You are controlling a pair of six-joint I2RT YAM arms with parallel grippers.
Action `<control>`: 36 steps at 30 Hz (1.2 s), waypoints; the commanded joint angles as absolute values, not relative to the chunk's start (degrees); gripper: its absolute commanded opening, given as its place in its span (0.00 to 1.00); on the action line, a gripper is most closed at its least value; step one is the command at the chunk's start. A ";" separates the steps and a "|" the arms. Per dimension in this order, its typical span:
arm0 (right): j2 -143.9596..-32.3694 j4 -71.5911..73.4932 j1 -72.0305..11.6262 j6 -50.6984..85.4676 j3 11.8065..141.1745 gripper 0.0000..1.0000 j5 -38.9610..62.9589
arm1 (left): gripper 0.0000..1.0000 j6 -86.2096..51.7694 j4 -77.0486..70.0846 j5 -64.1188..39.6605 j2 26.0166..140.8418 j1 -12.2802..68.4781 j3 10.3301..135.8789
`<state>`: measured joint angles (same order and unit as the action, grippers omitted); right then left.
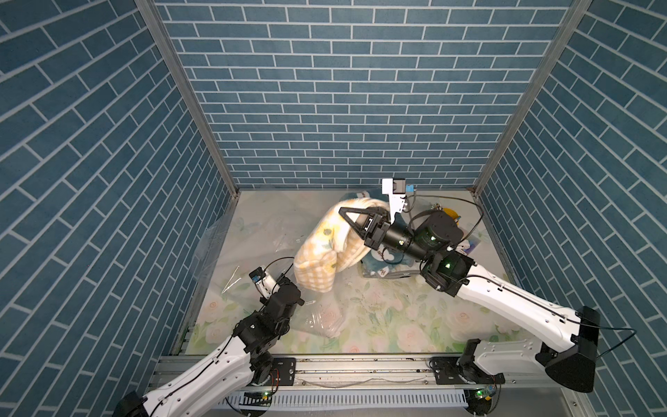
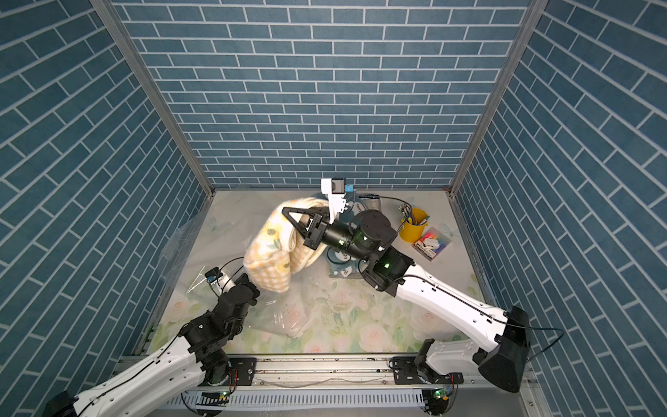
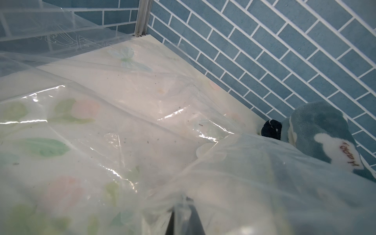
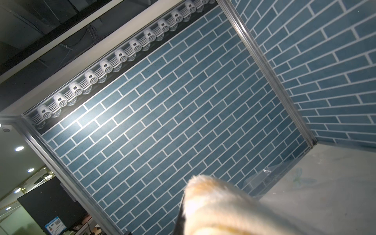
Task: Take the blanket out of the vacuum bag
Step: Take out the blanket from the vacuum bag, then place the blanket at the center of the board.
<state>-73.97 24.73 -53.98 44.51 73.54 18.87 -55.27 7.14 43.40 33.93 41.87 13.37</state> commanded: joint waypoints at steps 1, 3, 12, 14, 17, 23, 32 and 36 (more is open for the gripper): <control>-76.03 21.47 -49.17 40.78 81.29 0.00 24.69 | 0.00 -57.03 10.42 45.43 32.55 41.72 12.55; -77.92 20.10 -45.69 41.21 85.52 0.00 26.70 | 0.00 -57.18 11.16 45.65 31.54 41.76 12.43; -82.63 22.29 -31.37 48.31 90.49 0.00 35.85 | 0.00 -57.32 14.49 47.28 26.85 41.73 11.99; -81.56 23.99 -28.70 49.73 88.29 0.00 37.58 | 0.00 -57.09 14.88 47.45 26.16 41.71 11.98; -79.45 23.93 -24.87 50.31 85.25 0.00 38.06 | 0.00 -56.78 14.88 47.48 25.59 41.67 12.04; -80.00 20.81 -20.23 50.54 84.18 0.00 40.61 | 0.00 -55.05 12.75 47.07 26.66 41.71 12.57; -94.62 18.79 -17.88 51.94 97.73 0.00 43.58 | 0.00 -53.74 9.59 46.91 30.78 41.66 13.39; -101.53 13.07 -16.54 51.13 112.90 0.00 44.20 | 0.00 -52.68 9.49 47.02 31.59 41.66 14.44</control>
<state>-100.20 14.81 -17.58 51.09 104.84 42.52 -54.43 10.07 45.84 31.24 41.87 12.75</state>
